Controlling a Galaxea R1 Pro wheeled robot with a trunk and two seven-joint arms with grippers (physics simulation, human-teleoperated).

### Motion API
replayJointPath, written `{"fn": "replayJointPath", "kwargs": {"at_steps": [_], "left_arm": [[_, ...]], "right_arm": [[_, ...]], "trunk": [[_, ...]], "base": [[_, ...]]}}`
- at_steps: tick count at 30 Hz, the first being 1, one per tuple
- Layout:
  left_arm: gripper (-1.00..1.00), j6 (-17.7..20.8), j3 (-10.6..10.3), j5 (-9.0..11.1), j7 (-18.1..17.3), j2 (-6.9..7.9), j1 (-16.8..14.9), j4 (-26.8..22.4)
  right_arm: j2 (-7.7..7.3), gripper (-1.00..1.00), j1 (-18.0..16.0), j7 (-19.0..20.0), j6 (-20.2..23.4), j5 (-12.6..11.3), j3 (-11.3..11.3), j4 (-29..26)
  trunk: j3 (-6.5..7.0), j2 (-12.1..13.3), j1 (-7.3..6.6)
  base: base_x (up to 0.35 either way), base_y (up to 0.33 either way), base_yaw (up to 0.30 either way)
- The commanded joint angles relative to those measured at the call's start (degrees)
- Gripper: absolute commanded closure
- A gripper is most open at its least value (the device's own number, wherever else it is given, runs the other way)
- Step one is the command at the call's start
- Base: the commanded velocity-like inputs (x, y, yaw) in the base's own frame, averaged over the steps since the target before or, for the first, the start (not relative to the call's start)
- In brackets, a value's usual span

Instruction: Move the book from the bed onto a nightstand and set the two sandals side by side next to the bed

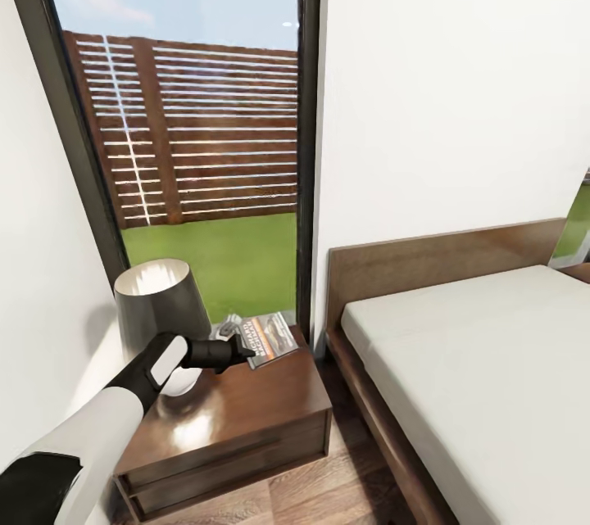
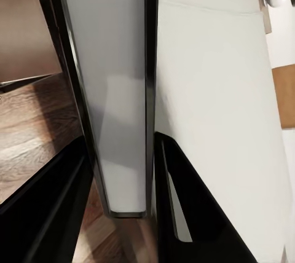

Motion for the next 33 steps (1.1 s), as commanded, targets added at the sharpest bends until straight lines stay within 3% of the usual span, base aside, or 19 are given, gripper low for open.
{"fn": "replayJointPath", "kwargs": {"at_steps": [1, 27, 33], "left_arm": [[1.00, 0.03, -0.23, -0.03, -0.31, 0.12, -0.04, -0.02], [1.00, 0.05, -0.17, -0.03, -0.38, 1.15, -0.05, -0.02], [1.00, 0.05, -0.17, -0.02, -0.41, 1.18, -0.05, -0.02]], "right_arm": [[-0.06, -1.00, -0.05, 0.15, -0.33, -0.60, 0.47, 0.06], [-0.06, -1.00, -0.05, 0.22, -0.34, -0.61, 0.53, 0.06], [-0.06, -1.00, -0.05, 0.22, -0.34, -0.60, 0.55, 0.06]], "trunk": [[-0.25, -0.45, 0.22], [-4.91, -10.88, 5.93], [-4.91, -10.88, 5.93]], "base": [[0.000, 0.000, 0.000], [0.000, 0.000, 0.000], [0.000, 0.000, 0.000]]}}
